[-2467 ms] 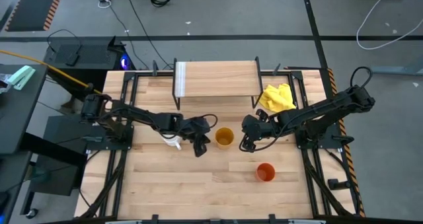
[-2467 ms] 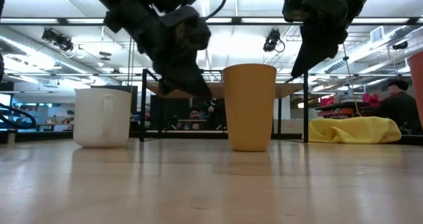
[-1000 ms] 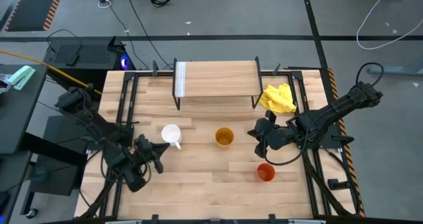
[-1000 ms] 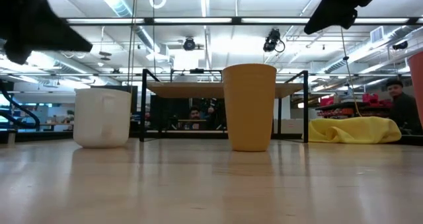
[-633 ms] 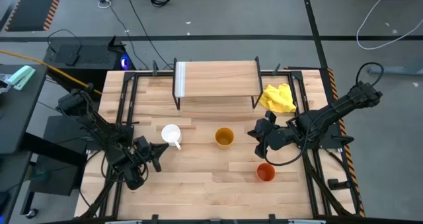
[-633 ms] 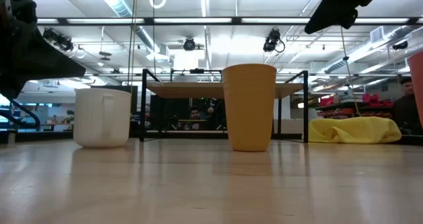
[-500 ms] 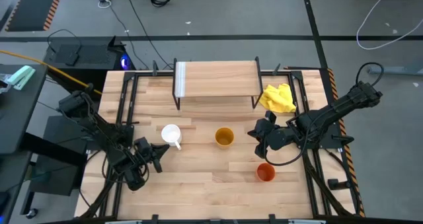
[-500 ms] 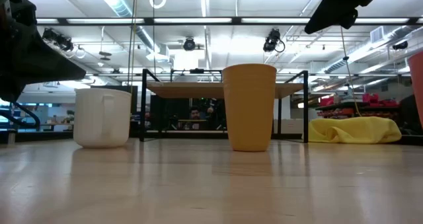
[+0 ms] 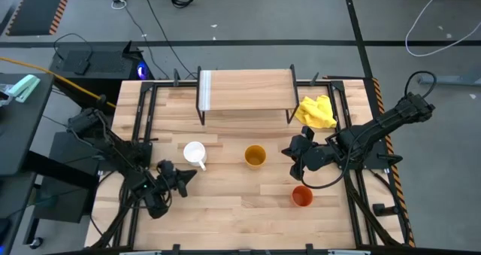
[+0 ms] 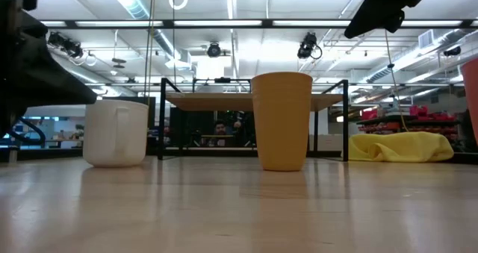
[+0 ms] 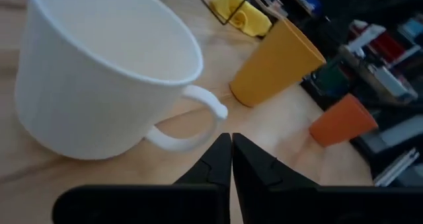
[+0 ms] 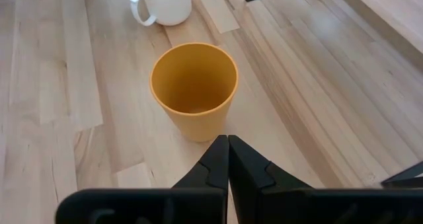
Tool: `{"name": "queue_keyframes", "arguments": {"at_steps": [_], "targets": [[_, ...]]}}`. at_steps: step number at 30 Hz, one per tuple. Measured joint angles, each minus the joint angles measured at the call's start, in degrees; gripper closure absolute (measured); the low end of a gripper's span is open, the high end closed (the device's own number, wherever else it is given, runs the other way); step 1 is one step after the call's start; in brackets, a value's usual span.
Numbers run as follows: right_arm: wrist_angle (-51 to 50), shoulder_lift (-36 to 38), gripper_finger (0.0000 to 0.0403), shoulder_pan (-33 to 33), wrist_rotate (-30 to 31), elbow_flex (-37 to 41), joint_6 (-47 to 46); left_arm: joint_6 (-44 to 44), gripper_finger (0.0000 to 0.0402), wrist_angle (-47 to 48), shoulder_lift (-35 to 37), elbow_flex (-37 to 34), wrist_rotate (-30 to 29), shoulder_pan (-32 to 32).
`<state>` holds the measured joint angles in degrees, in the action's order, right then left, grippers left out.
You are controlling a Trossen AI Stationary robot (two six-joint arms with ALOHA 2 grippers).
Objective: Stack small to large cups/mugs on shelf
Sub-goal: Put the white mug on the shelf
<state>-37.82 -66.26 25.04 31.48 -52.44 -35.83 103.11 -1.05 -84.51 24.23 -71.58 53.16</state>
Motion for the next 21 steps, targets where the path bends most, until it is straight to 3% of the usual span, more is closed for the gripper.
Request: {"name": "queue_keyframes", "arguments": {"at_steps": [11,21], "targets": [[0.0,0.0,0.0392,0.0,0.0,0.0,0.0,7.0,0.0377,-2.4,0.0,0.0,4.1,-5.0],[0.0,0.0,0.0392,0.0,0.0,0.0,-0.1,6.2,0.0388,-2.1,0.0,0.0,4.4,-5.1]]}}
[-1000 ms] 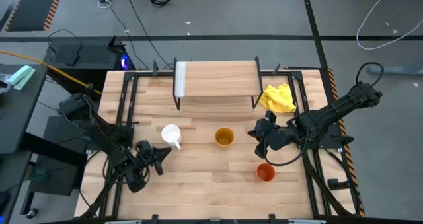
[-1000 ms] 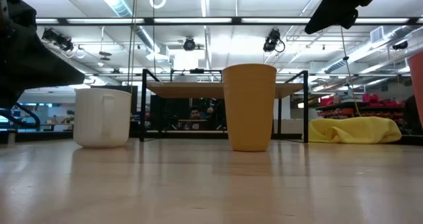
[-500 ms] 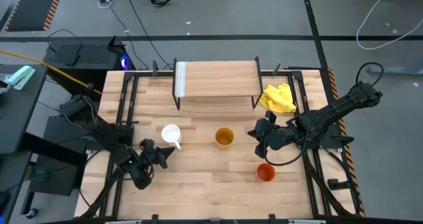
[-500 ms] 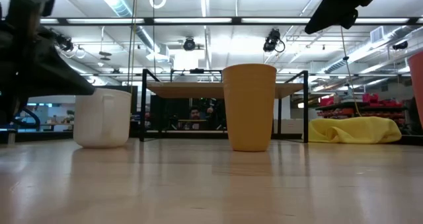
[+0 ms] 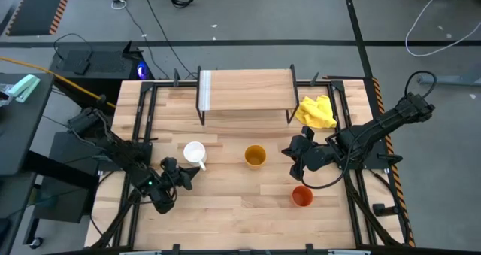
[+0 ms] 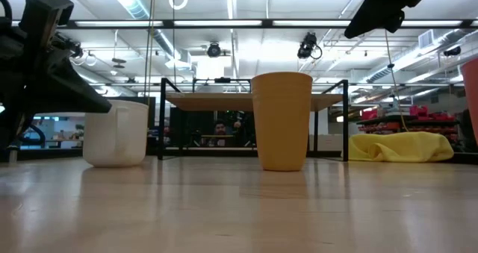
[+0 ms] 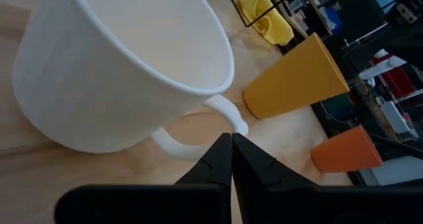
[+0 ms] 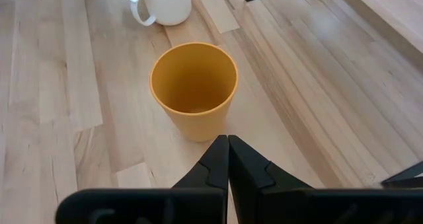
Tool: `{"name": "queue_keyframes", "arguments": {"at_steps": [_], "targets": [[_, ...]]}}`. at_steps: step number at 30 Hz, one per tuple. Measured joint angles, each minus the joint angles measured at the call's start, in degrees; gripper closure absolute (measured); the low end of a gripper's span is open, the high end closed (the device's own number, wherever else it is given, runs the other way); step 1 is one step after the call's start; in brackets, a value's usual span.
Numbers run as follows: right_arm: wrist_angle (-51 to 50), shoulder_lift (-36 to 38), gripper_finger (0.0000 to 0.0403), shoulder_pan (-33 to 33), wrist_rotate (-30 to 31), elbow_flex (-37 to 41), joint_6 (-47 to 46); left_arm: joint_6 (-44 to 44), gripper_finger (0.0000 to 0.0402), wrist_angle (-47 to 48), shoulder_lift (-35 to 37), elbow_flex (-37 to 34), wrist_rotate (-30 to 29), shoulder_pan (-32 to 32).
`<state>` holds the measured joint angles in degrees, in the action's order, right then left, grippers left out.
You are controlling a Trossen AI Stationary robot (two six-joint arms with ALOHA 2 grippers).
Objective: Stack small to large cups/mugs on shelf
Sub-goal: Put the white mug on the shelf
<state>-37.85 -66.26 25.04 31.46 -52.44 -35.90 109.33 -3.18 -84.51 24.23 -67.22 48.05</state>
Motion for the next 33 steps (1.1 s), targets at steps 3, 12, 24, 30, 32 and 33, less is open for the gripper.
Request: {"name": "queue_keyframes", "arguments": {"at_steps": [3,12,24,30,32,33], "targets": [[0.0,0.0,0.0392,0.0,0.0,0.0,0.0,-0.1,0.0389,0.0,0.0,0.0,0.0,0.0],[0.0,0.0,0.0389,0.0,0.0,0.0,0.0,0.3,0.0361,-0.1,0.0,0.0,0.8,-0.7],[-0.1,0.0,0.0389,0.0,0.0,0.0,0.8,-1.3,0.032,-3.5,0.0,0.1,3.7,-4.1],[-0.1,0.0,0.0389,-0.2,0.0,0.0,1.0,-3.3,0.0317,-6.4,0.0,0.1,3.6,-4.3],[0.1,0.0,0.0389,-0.2,0.0,0.0,1.0,-4.8,0.0318,-7.7,0.0,0.1,3.6,-4.6],[0.2,0.0,0.0389,-0.2,0.0,0.0,1.0,-5.4,0.0318,-8.2,0.0,0.1,3.6,-4.9]]}}
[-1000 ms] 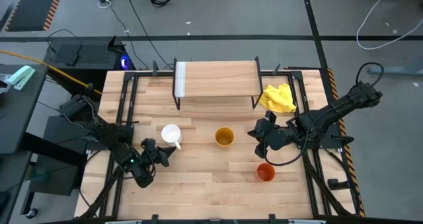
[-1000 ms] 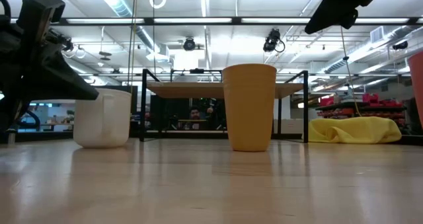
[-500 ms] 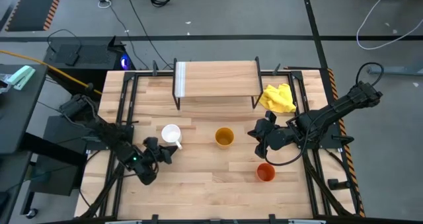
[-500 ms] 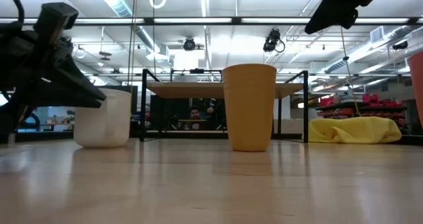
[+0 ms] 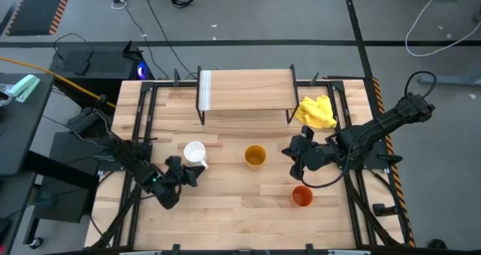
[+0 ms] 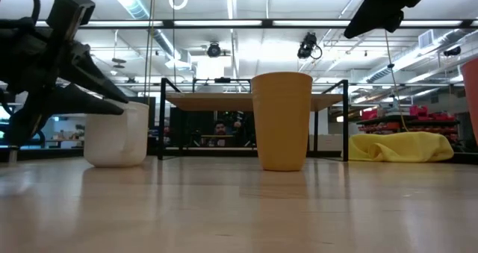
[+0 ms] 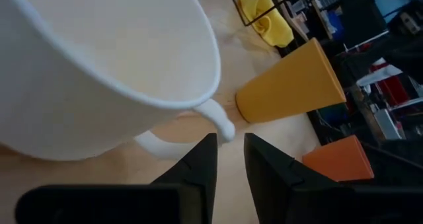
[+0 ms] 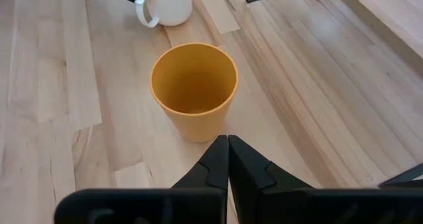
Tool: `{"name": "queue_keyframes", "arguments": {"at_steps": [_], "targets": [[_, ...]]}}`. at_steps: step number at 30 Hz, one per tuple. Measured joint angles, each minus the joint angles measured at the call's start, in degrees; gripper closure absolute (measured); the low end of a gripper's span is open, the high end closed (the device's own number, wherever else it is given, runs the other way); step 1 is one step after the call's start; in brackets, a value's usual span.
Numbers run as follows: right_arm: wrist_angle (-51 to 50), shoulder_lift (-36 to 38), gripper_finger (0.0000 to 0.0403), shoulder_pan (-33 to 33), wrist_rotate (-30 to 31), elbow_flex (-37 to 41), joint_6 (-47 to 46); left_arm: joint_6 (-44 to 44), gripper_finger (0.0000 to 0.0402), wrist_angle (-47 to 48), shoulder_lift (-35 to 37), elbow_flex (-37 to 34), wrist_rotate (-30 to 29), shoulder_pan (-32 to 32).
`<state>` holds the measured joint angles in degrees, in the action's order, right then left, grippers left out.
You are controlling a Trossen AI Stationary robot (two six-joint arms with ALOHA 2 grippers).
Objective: Stack small to large cups/mugs on shelf
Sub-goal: Put the white mug on the shelf
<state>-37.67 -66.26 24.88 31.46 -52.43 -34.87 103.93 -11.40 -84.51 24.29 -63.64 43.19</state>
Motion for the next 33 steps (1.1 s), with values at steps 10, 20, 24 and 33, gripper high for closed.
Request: {"name": "queue_keyframes", "arguments": {"at_steps": [10,20,24,33], "targets": [[9.1,-0.3,0.0389,-3.0,-5.5,0.0,8.2,-2.3,0.031,-0.6,0.0,0.0,3.3,-3.4],[24.9,-7.8,0.0389,-14.8,-22.0,0.0,18.6,-4.2,0.0313,-0.7,0.0,0.0,3.4,-3.7],[30.6,-12.4,0.0389,-17.2,-27.2,-0.1,21.2,-4.8,0.0311,-0.7,0.0,0.0,3.4,-3.7],[33.6,-23.7,0.0389,-16.9,-31.8,-8.8,27.2,-5.5,0.0315,-1.1,0.0,0.0,3.3,-3.4]]}}
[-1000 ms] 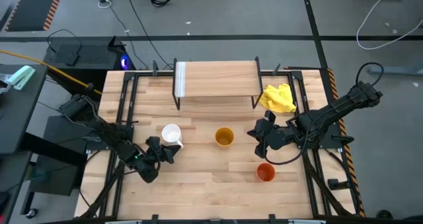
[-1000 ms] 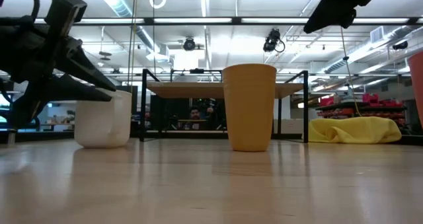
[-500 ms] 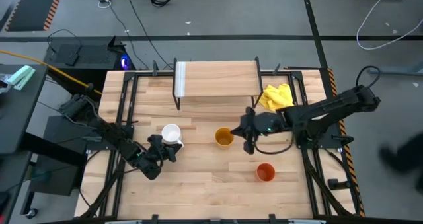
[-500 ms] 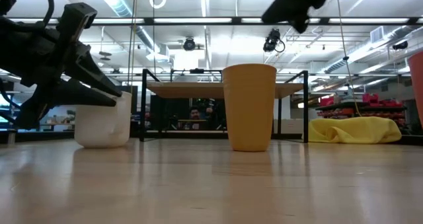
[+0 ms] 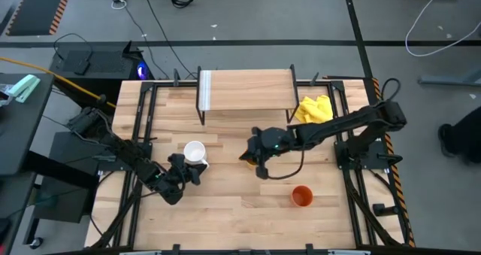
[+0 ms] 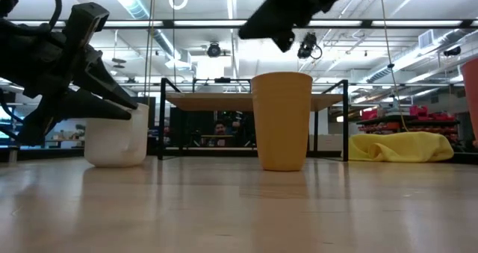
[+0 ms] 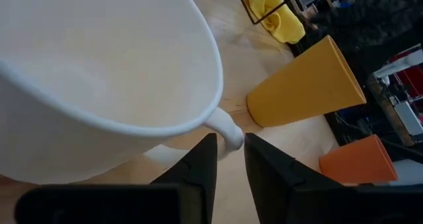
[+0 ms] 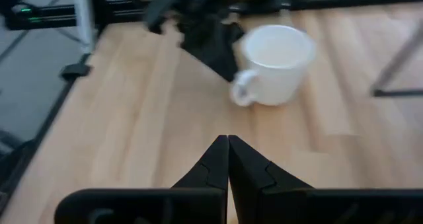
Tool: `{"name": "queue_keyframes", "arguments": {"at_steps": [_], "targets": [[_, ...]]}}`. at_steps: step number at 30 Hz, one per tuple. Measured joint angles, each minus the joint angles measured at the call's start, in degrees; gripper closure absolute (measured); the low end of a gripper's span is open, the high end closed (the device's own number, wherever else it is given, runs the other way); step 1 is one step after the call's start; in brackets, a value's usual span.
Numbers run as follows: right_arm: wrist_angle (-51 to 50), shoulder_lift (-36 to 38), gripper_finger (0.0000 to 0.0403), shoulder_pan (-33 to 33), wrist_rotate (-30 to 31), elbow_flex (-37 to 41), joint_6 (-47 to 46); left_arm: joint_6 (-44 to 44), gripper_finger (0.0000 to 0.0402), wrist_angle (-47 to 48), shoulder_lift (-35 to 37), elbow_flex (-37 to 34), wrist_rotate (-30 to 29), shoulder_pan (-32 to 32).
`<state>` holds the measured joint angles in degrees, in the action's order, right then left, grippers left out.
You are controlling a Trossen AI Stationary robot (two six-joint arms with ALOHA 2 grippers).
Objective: Stack small to large cups/mugs on shelf
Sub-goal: Put the white mug on the shelf
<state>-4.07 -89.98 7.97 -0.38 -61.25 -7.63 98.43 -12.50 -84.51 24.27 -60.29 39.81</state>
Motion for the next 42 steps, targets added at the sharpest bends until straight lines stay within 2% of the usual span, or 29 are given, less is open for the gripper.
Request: {"name": "queue_keyframes", "arguments": {"at_steps": [5,15,23,34,42], "targets": [[-0.1,-5.3,0.0389,1.8,-2.6,-2.9,0.1,-0.7,0.0315,0.0,0.0,0.0,0.0,0.9],[4.0,-15.1,0.0389,6.0,-2.7,-6.2,2.7,-2.8,0.0319,0.0,0.0,0.0,0.0,1.0],[5.5,-20.7,0.0389,3.2,-0.4,-9.0,3.0,-3.6,0.0325,-0.1,0.0,0.0,0.0,1.0],[9.4,-21.5,0.0389,0.2,-1.6,-10.6,3.0,-5.3,0.032,-0.1,0.0,0.0,0.0,1.0],[4.2,-21.5,0.0389,1.0,-1.8,-10.6,2.0,-5.3,0.0324,-0.1,0.0,0.0,0.0,1.0]]}}
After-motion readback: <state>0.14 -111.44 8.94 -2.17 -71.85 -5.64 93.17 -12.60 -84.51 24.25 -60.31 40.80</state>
